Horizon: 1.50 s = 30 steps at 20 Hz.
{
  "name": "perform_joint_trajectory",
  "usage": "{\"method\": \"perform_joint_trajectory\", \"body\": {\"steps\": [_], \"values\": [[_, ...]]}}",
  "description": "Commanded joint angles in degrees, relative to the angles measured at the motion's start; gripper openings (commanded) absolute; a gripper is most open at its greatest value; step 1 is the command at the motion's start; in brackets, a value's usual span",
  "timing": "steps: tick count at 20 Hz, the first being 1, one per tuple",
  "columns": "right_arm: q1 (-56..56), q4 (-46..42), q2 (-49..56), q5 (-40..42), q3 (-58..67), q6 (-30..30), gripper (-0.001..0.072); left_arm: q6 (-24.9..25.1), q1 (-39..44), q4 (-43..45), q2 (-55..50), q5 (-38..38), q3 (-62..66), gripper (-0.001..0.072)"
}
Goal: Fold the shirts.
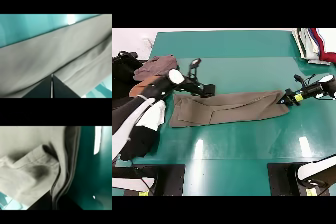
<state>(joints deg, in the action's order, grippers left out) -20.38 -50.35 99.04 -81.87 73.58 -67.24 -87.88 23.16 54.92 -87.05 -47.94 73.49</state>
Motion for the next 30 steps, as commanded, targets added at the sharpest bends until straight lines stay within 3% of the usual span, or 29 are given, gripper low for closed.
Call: {"method": "perform_joint_trajectory", "body": {"steps": [1, 6, 13, 20, 24, 30], "values": [[1.73, 2.62, -5.51, -0.02, 0.13, 0.7, 0.002, -0.17, 4.02, -2.32, -7.3, 0.79, 5.25, 0.0026], [3.45, 14.36, -19.8, 0.33, 0.13, -1.92, 0.002, -0.17, 9.09, -2.84, -15.85, -0.31, 12.2, 0.0026], [13.25, 14.86, -29.62, 3.06, 0.28, -6.21, 0.002, -0.72, 10.73, -1.07, -19.54, -2.01, 16.5, 0.0025], [21.84, 14.56, -30.1, 3.34, 10.82, -8.44, 0.002, -2.08, 10.12, -0.85, -19.96, -4.5, 17.27, 0.0025], [23.93, 14.34, -30.1, 3.82, 11.8, -9.42, 0.002, -1.57, 7.85, 1.05, -18.62, -11.63, 22.51, 0.0025], [33.79, 15.37, -29.09, 10.95, 11.8, -9.4, 0.002, -1.66, -1.92, 14.4, -4.46, -17.44, 24.37, 0.0026]]}}
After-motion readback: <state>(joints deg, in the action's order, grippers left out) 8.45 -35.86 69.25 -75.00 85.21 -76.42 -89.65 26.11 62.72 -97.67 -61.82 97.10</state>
